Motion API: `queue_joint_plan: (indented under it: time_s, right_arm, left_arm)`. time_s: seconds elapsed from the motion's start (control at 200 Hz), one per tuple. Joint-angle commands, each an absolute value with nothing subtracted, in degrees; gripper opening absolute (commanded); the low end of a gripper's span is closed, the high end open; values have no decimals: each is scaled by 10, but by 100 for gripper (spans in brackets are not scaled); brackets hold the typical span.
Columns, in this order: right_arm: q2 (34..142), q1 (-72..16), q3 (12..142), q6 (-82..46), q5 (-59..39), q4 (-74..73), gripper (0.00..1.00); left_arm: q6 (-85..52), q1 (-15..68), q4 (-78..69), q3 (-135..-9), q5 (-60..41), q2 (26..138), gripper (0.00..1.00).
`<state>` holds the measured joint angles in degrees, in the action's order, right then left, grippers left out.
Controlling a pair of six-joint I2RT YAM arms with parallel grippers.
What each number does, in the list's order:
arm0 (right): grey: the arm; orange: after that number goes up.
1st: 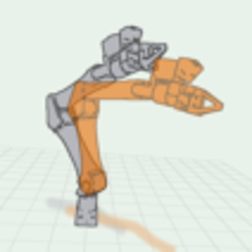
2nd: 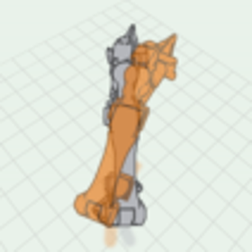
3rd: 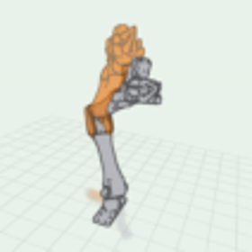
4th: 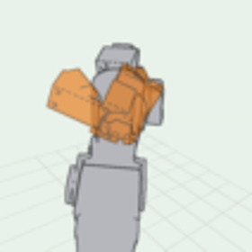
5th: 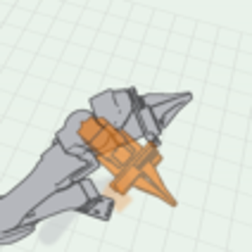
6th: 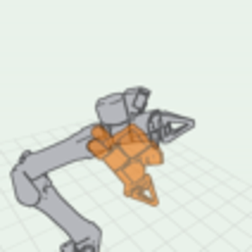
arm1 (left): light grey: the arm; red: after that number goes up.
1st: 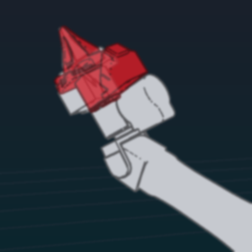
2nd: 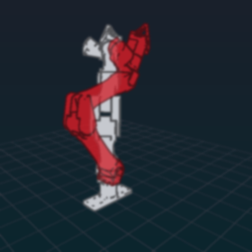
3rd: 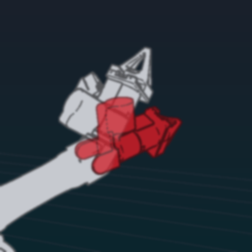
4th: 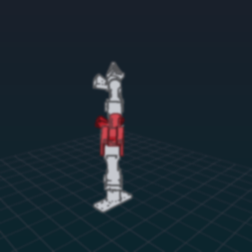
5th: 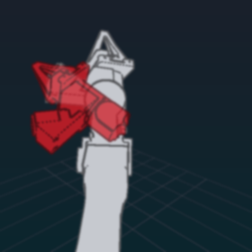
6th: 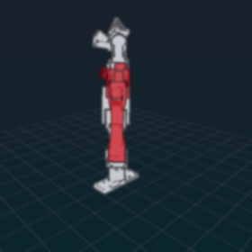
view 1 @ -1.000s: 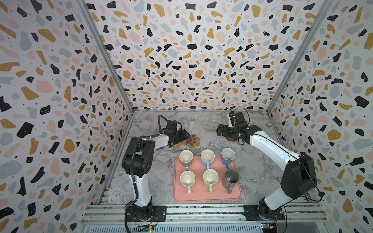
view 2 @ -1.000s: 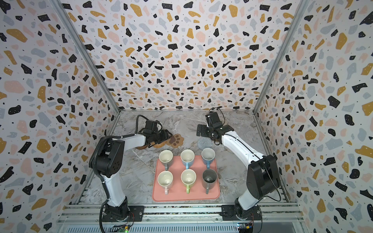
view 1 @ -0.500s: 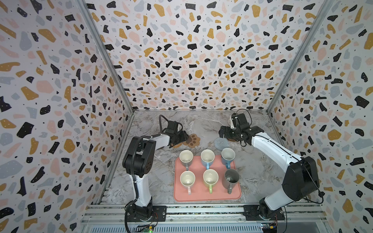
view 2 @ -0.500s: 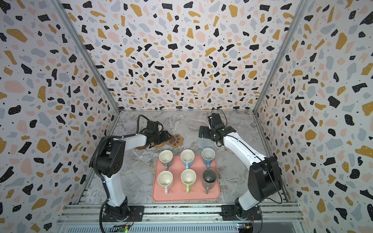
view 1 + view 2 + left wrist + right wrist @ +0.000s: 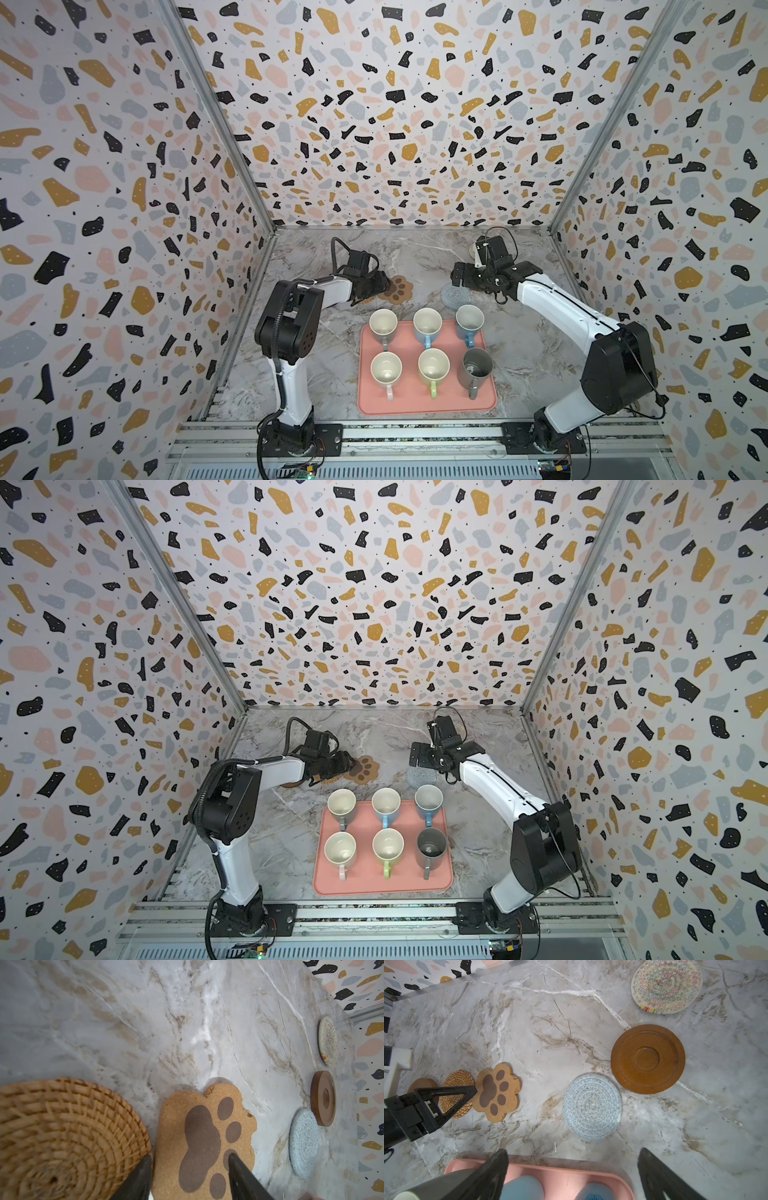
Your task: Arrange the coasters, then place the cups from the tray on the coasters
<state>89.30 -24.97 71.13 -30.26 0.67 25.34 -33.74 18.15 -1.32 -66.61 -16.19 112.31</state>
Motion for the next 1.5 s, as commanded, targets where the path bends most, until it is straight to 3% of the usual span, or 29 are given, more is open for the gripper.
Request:
queue_joint_plan:
  time_s: [0.0,1.046,1.497]
  right_arm:
    - [866,-247,709,-306,9,264,99]
    - [867,-246,700,-308,4,259,99]
    - [864,-246,692,-310,1,257,99]
  left_arm:
    - [-326,186,0,-679,-154,1126,61]
    - [-303,203,25,-688,-118,1091,62]
    - [-287,209,45,-740,-104,1132,63]
